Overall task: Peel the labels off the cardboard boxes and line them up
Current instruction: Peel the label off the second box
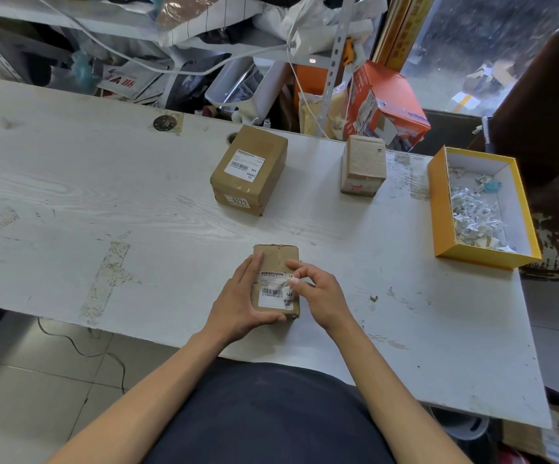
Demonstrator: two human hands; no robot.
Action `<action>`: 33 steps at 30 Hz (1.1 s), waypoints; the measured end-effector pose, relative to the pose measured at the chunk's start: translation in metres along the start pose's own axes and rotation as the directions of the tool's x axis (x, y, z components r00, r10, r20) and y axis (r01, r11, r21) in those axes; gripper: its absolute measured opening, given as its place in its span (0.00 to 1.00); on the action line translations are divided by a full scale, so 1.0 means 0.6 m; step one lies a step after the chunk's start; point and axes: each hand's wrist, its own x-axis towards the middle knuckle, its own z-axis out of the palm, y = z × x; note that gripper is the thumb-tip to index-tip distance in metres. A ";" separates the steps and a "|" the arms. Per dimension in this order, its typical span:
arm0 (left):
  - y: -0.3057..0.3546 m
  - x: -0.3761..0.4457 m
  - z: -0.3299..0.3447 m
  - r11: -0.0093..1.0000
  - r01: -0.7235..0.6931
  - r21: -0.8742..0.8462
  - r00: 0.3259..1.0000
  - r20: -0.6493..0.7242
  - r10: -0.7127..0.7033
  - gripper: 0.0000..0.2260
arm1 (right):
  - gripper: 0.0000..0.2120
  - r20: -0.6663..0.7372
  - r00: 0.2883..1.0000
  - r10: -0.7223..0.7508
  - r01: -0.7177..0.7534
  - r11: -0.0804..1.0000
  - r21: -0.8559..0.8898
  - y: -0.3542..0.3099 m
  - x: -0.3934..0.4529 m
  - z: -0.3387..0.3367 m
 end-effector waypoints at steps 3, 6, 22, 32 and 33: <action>0.000 0.000 0.000 1.000 -0.004 -0.005 1.000 -0.001 0.004 0.56 | 0.05 0.007 1.000 -0.003 0.003 1.000 0.006 0.000 0.000 0.000; 0.001 0.000 0.001 1.000 -0.004 -0.009 1.000 -0.001 0.004 0.56 | 0.06 0.009 1.000 -0.007 0.007 1.000 0.014 0.000 -0.001 0.000; 0.000 -0.001 0.002 1.000 -0.004 -0.013 1.000 -0.003 0.004 0.56 | 0.09 0.020 1.000 -0.021 0.020 1.000 0.022 -0.002 -0.002 -0.001; 0.000 -0.001 0.004 1.000 -0.012 -0.023 1.000 -0.006 0.012 0.56 | 0.09 0.030 0.999 -0.013 0.011 0.999 0.049 -0.001 -0.003 -0.002; 0.000 -0.001 0.004 1.000 -0.012 -0.028 1.000 -0.009 0.012 0.56 | 0.09 0.032 0.999 -0.011 0.009 0.998 0.055 -0.001 -0.003 -0.003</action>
